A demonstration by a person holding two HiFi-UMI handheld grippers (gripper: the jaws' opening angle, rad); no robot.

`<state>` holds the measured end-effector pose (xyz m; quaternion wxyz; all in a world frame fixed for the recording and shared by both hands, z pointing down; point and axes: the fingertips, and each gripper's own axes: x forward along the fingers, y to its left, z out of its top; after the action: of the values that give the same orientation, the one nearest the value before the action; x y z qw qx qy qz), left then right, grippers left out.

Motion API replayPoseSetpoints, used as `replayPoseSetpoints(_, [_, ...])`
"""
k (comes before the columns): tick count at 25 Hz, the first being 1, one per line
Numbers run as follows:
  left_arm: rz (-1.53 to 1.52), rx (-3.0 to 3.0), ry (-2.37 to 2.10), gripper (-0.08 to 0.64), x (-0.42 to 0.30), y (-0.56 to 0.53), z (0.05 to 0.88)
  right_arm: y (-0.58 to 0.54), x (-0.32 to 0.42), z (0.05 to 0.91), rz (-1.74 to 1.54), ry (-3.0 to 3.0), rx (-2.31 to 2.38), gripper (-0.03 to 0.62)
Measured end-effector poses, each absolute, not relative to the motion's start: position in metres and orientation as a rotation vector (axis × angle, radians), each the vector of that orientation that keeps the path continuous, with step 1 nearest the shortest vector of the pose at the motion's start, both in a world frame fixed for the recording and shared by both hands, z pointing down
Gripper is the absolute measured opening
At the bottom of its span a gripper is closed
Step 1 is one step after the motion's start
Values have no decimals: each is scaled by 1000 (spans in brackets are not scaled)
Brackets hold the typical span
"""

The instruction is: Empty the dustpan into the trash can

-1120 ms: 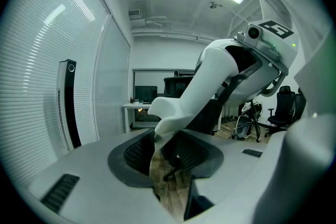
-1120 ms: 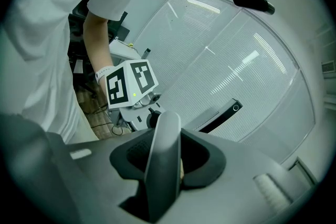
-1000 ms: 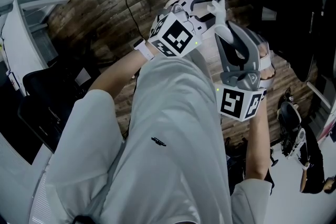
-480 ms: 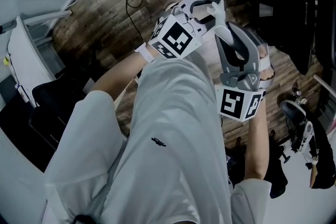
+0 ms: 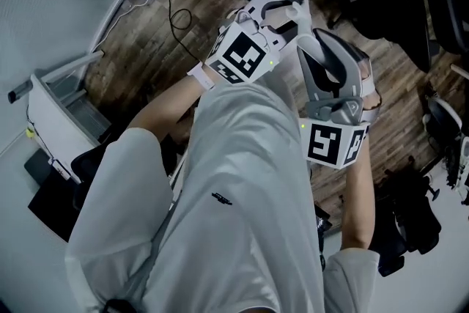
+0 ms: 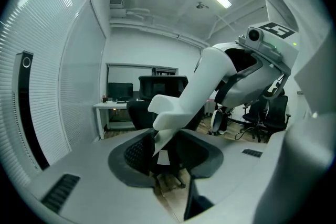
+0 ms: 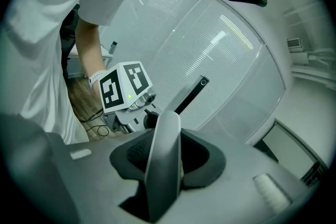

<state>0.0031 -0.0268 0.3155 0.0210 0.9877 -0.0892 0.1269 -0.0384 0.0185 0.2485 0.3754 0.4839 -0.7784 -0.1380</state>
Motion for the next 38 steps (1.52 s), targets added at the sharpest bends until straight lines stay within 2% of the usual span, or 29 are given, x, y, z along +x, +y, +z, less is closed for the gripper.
replayPoseSetpoints(4, [412,3072,-158,130,33,-19,322,22,-11,255,-294,-1952,1318,130])
replayPoseSetpoints(10, [467,3057,-25,130,87,-9,378,27,42,307,-193,-1925,1429,130])
replayPoseSetpoints(17, [524,3037,103,130,136,10,387,39,95,312,-98,-1904,1522,130])
replayPoseSetpoints(38, [607,2960,358,129,169,51,427,66,130,346,115,-1796,1695,130])
